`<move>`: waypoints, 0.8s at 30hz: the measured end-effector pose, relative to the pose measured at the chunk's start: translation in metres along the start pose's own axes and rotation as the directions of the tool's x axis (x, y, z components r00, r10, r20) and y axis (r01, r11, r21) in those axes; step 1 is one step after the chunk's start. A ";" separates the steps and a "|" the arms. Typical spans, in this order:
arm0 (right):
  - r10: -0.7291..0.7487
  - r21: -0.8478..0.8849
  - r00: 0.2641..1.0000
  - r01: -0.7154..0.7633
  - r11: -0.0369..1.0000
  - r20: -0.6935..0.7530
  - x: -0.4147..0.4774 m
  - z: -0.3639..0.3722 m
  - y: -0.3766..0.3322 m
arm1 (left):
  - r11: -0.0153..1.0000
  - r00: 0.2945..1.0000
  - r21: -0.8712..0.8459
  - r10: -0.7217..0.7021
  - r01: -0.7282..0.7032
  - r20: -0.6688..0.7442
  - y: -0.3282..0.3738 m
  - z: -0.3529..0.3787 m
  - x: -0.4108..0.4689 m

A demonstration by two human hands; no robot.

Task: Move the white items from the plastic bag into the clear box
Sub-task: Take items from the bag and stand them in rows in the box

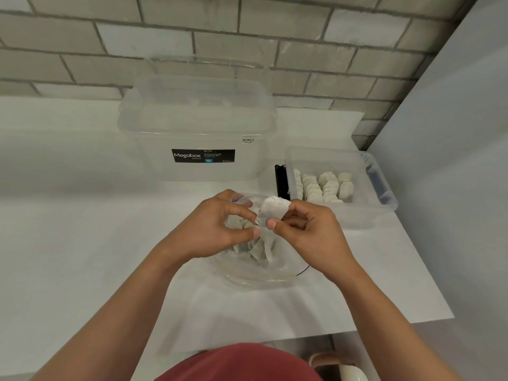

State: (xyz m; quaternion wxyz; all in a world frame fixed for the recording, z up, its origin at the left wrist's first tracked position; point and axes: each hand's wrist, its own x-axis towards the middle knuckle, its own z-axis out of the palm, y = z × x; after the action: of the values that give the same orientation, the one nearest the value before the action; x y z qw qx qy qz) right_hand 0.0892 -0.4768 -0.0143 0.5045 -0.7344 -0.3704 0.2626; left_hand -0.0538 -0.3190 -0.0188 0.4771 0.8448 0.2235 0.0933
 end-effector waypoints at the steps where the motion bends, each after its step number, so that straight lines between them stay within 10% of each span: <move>1: 0.001 -0.003 1.000 -0.001 1.000 -0.007 0.000 -0.001 0.001 | 1.000 1.000 0.002 -0.005 0.005 0.018 0.000 0.001 0.000; 15: -0.164 -0.466 0.983 0.181 0.866 0.079 0.008 -0.050 -0.025 | 0.982 0.998 0.186 0.040 -0.030 -0.051 0.004 0.012 0.010; 24: -0.217 -0.795 0.959 -0.016 0.606 -0.185 0.080 -0.173 -0.007 | 0.997 0.973 0.043 -0.060 0.071 -0.222 0.010 0.012 0.007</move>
State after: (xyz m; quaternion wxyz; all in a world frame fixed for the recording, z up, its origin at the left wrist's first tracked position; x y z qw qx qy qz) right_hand 0.2654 -0.5050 0.0521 0.1876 -0.8868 -0.4186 -0.0561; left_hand -0.0407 -0.3294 -0.0165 0.4307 0.8332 0.3051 0.1647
